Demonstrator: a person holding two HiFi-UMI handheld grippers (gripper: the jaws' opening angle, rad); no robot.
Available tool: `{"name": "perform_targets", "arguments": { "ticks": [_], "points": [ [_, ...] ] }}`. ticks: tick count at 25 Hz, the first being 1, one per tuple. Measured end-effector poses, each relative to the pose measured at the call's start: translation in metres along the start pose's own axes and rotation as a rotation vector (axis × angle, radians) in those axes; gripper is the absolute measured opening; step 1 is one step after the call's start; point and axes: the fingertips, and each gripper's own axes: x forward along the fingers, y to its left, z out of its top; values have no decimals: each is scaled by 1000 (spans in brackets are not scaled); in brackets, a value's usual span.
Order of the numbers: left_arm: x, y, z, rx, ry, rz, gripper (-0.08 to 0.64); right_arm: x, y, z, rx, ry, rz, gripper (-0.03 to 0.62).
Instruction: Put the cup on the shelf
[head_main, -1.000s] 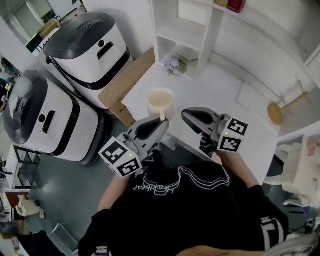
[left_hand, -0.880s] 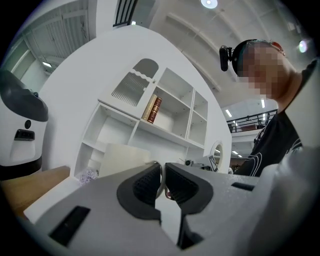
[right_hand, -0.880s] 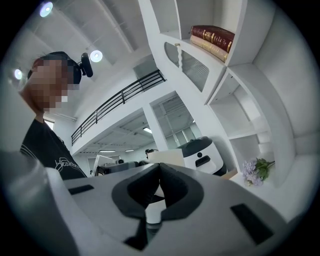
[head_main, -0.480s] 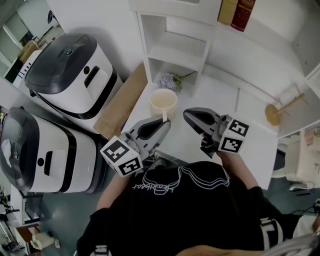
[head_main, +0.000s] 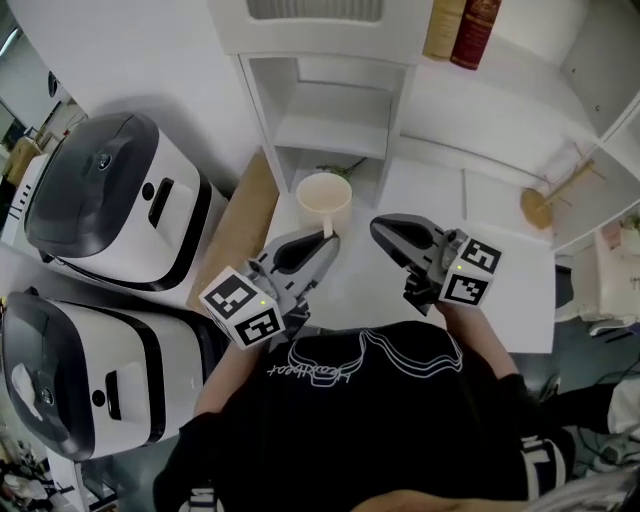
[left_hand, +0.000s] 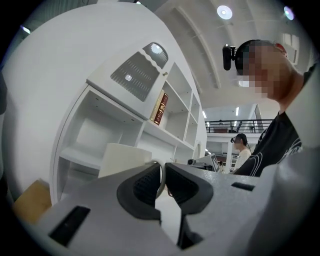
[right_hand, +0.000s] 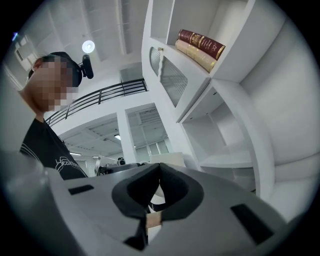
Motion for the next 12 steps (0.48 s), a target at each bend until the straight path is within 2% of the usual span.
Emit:
{"name": "perform_targets", "arguments": {
  "ticks": [6, 12],
  "points": [
    [12, 19, 9, 8, 6, -69, 35, -3, -15, -2, -2, -28, -101, 6],
    [28, 41, 24, 14, 0, -107, 35, -7, -29, -2, 1, -47, -177, 6]
  ]
}}
